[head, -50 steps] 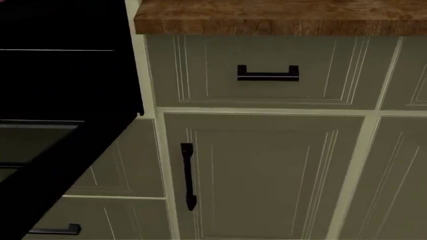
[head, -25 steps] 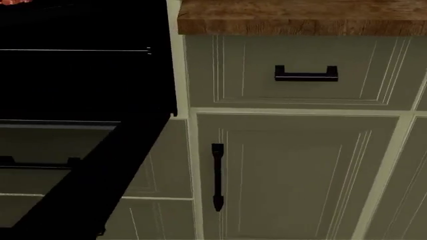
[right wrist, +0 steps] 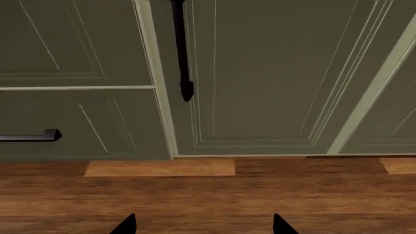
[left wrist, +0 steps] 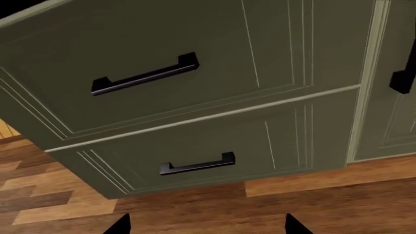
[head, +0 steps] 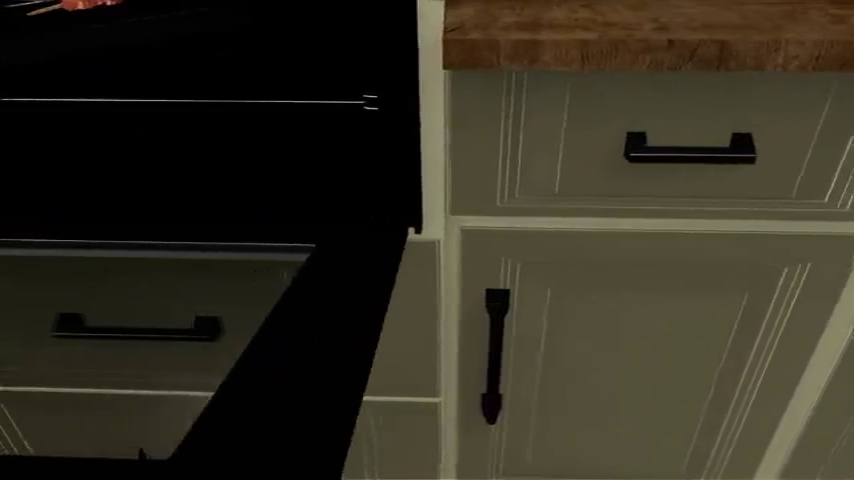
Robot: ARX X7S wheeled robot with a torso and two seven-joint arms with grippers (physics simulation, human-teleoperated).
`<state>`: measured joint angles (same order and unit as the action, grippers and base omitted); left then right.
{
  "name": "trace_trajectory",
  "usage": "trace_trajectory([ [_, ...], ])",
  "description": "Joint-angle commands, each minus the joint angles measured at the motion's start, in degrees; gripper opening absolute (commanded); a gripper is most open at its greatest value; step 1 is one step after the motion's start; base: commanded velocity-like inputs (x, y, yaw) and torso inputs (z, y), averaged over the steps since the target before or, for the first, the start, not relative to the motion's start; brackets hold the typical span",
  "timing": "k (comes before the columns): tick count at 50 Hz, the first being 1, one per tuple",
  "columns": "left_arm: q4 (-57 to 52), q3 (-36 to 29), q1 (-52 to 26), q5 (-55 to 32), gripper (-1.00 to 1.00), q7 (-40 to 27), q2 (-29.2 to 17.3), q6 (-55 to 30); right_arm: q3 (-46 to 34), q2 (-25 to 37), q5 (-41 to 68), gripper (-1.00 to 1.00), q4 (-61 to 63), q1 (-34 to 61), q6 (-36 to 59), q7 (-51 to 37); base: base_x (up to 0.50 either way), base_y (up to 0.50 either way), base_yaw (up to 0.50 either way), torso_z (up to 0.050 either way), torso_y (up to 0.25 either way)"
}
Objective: Close the oven door
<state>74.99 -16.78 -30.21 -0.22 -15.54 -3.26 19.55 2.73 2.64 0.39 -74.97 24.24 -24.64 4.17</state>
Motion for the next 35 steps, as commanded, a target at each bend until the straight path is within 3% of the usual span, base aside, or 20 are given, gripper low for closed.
trace_trajectory([
  [1,0.0,0.0,0.4,-0.1,1.00,0.0,0.0,0.8,-0.2,0.0,-0.1,1.00,0.0,0.2,0.0,0.0,0.00,0.23,0.00,0.000,0.000],
  [35,0.0,0.3,-0.1,0.0,1.00,0.3,0.0,0.3,-0.1,0.0,0.0,1.00,0.0,0.1,0.0,0.1,0.00,0.24,0.00,0.000,0.000],
])
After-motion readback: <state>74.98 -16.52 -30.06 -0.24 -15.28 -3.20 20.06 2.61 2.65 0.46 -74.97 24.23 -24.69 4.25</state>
